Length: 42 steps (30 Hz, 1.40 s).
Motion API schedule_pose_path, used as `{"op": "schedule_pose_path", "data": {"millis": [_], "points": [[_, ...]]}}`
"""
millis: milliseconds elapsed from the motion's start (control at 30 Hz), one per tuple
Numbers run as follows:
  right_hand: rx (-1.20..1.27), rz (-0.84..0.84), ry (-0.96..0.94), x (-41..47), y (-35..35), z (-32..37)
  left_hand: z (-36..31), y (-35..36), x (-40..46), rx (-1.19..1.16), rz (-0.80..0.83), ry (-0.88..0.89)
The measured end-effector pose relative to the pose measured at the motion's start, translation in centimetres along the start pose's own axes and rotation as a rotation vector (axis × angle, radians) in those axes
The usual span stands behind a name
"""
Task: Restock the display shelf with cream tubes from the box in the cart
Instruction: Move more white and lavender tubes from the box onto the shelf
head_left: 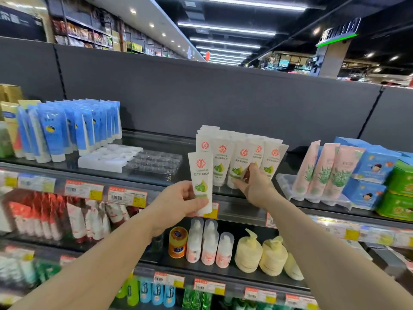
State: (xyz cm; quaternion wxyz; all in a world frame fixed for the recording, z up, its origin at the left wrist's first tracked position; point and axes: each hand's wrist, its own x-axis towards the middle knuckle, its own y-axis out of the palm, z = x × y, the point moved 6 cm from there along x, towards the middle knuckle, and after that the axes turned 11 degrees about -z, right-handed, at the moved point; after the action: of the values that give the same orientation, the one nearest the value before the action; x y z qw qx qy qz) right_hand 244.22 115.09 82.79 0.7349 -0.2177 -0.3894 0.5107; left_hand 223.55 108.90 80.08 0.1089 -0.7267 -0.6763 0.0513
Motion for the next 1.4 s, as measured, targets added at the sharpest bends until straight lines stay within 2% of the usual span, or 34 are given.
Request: {"op": "schedule_pose_path", "data": {"millis": [467,700,1067,1133,1233,1267,1300,1400], "points": [[0.047,0.051,0.008,0.1,-0.3,-0.1,0.4,0.9,-0.2,0.002,0.029,-0.01],[-0.076,0.125,-0.004,0.2,-0.7,0.8,0.1,0.7,-0.5,-0.004,0.037,-0.004],[-0.04,0.133,0.015,0.2,-0.5,0.7,-0.4,2.2,-0.7,0.011,0.078,0.013],[0.042,0.067,0.043,0.0,-0.8,0.2,-0.5,2.2,-0.7,0.028,0.075,0.02],[0.252,-0.25,0.085,-1.7,-3.5,-0.2,-1.0,2.3,-0.3,0.009,0.055,0.035],[0.298,-0.3,0.071,-2.4,-4.2,-0.3,-1.3,2.5,0.0,-0.007,0.041,0.038],[0.355,-0.24,0.061,-3.1,-4.4,-0.2,-1.5,2.8,0.3,-0.017,0.022,0.043],[0.521,0.256,0.089,-5.8,-1.9,0.8,-2.6,4.6,1.2,-0.022,-0.004,0.076]]}}
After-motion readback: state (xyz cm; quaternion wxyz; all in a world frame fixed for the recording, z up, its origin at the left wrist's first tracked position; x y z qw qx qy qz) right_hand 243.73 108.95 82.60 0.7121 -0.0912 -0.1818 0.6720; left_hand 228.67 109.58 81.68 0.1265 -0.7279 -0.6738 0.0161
